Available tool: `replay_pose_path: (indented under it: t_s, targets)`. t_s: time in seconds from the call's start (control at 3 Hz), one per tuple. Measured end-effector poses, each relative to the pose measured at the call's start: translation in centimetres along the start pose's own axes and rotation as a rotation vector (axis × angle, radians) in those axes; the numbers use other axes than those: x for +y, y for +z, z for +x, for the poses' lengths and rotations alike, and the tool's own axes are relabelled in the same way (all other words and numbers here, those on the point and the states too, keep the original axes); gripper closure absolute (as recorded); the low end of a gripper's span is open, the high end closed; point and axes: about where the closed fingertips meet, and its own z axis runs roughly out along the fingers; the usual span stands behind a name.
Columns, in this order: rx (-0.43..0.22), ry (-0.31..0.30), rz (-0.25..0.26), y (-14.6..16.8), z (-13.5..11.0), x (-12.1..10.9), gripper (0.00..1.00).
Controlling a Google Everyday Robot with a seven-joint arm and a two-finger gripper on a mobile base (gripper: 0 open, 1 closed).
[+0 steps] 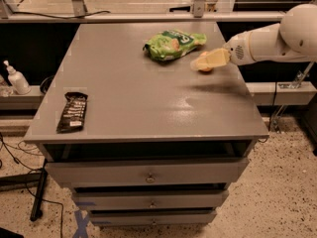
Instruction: Move orange near rxbar chocolate
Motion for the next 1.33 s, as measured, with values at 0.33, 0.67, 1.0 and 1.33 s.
replay_pose_path:
  t_s: [0.33,0.67,1.0,1.33]
  targets:
    - [0.046,-0.065,0.028,1.5,0.3,1.5,0.19]
    - [0.091,-0.103,0.073,3.0,1.1,2.2,0.41]
    - [0.126,-0.12,0.115,3.8,1.9,2.1,0.64]
    - [0.128,-0.122,0.131,3.3,1.9,2.1,0.88]
